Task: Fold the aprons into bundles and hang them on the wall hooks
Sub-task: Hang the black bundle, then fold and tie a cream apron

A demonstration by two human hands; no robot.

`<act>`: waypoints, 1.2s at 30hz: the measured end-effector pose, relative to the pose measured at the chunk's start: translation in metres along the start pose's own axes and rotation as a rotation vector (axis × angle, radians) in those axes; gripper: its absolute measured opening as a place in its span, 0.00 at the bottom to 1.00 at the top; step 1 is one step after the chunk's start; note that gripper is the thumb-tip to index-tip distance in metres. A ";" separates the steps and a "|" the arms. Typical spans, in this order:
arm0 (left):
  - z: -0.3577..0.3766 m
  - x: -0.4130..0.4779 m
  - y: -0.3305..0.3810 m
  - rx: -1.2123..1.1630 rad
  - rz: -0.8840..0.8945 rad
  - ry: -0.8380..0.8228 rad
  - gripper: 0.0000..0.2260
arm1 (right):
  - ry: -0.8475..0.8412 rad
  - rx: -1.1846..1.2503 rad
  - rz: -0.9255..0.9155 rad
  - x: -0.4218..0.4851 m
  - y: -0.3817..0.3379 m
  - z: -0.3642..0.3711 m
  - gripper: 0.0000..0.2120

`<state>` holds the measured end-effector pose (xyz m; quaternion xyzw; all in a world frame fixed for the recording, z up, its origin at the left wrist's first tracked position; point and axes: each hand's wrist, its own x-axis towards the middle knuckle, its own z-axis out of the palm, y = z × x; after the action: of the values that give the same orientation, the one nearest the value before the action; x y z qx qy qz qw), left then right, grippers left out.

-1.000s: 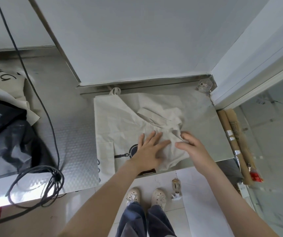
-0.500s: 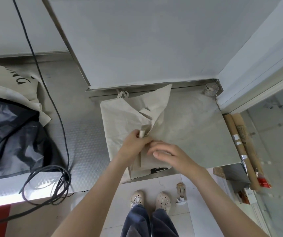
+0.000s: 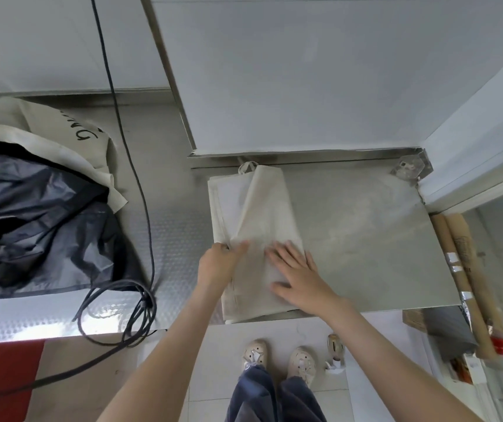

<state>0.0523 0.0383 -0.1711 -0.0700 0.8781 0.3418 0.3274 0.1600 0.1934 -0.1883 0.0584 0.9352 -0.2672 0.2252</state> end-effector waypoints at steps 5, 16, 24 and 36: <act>0.004 0.001 -0.006 0.086 0.024 -0.019 0.19 | 0.022 -0.102 -0.004 0.001 -0.005 0.010 0.28; -0.011 0.013 -0.006 0.118 0.159 0.191 0.08 | 0.206 -0.215 -0.001 -0.005 -0.009 0.032 0.27; -0.012 0.027 0.019 -0.045 0.435 0.122 0.14 | 0.225 -0.166 -0.029 -0.005 -0.008 0.021 0.29; -0.013 0.027 0.024 0.050 0.089 0.264 0.15 | 0.297 -0.123 -0.014 0.009 0.000 0.012 0.29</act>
<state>0.0157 0.0502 -0.1677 -0.0670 0.9240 0.3219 0.1951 0.1565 0.1869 -0.2021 0.0770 0.9732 -0.1992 0.0858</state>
